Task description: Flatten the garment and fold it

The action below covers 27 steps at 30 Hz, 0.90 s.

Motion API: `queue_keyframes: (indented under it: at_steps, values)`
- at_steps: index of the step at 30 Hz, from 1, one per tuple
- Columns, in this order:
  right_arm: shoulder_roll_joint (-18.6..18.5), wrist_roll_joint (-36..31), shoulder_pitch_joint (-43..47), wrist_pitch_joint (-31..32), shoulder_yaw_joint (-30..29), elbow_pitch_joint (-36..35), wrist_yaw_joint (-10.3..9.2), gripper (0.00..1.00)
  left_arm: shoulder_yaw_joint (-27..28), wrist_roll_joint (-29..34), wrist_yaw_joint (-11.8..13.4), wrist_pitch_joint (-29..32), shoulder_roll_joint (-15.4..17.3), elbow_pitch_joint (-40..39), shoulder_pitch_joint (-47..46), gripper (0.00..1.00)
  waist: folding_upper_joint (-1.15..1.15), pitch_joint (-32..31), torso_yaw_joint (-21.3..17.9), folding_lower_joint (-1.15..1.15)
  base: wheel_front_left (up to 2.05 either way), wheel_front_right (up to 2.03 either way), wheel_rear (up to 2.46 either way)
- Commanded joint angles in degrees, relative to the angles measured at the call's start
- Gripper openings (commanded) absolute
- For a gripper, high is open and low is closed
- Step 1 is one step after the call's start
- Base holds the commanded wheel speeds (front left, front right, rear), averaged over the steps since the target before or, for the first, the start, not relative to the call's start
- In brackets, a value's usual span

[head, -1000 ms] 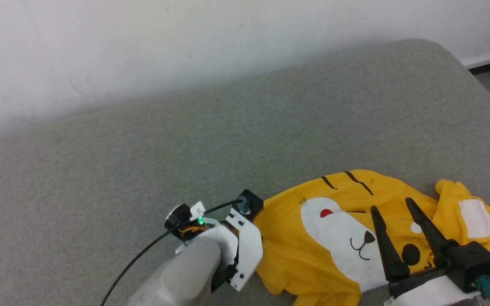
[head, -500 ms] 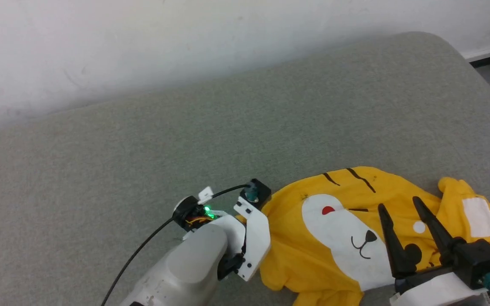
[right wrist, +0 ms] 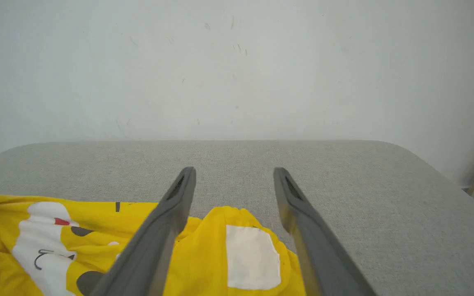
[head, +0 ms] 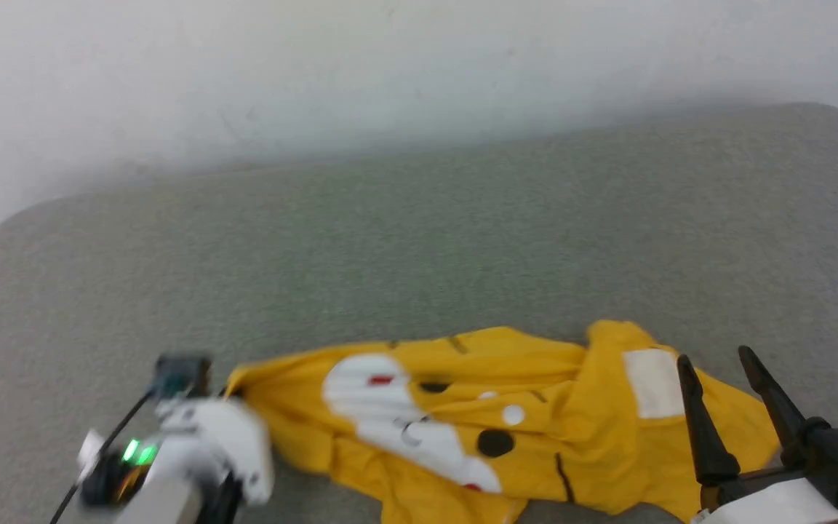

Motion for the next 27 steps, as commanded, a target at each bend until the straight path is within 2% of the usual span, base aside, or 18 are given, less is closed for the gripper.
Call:
queue_keyframes:
  at_steps: [1,6,8,11,12,13,21,24,27]
  values:
    - [0.2,-0.2,0.5,0.2,-0.4,-0.4,-0.06,1.00,2.3,-1.5,3.9,1.2,2.3,-4.6,6.8,0.00,0.00,-0.4,3.8,0.00,0.00,0.00,0.00]
    - [0.3,-0.3,0.4,0.2,-1.3,-1.1,-0.06,1.00,7.1,-5.6,13.4,5.5,6.2,-17.0,24.7,0.00,0.00,0.1,6.3,0.00,0.00,0.00,0.00]
    - [0.3,-0.2,0.4,0.3,-1.8,-1.2,-0.06,1.00,7.5,-7.4,15.2,7.6,6.2,-21.0,30.1,0.00,0.00,0.2,7.1,0.00,0.00,0.00,0.00]
    - [0.3,0.1,0.2,0.5,-2.1,-1.3,-0.06,1.00,7.0,-9.7,15.6,10.4,5.9,-25.4,34.8,0.00,0.00,0.3,8.0,0.00,0.00,0.00,0.00]
    - [0.3,0.2,0.1,0.6,-2.1,-1.4,-0.06,1.00,6.8,-10.4,15.2,10.5,5.5,-26.7,35.4,0.73,0.00,0.4,8.2,0.00,0.00,0.00,0.00]
    - [0.3,0.3,0.0,0.6,-2.1,-1.3,-0.06,1.00,6.6,-10.4,14.9,10.1,5.1,-27.7,35.4,1.00,0.00,0.3,8.3,0.00,0.00,0.00,0.00]
    - [0.3,0.5,-0.1,1.3,-1.4,-1.1,-0.06,1.00,6.7,-4.9,12.4,0.6,4.4,-31.0,27.5,1.00,0.00,-0.5,6.5,0.00,0.00,0.00,0.00]
    - [0.3,0.7,0.2,1.5,-1.7,-1.2,-0.06,1.00,4.8,-2.6,9.8,-0.6,4.7,-30.8,22.4,1.00,0.00,-0.8,5.7,0.00,0.00,0.00,0.00]
    - [0.3,0.8,0.3,1.8,-1.6,-1.2,-0.06,1.00,1.3,-0.7,6.1,1.2,4.5,-28.8,15.9,1.00,0.00,-0.8,4.6,0.00,0.00,0.00,0.00]
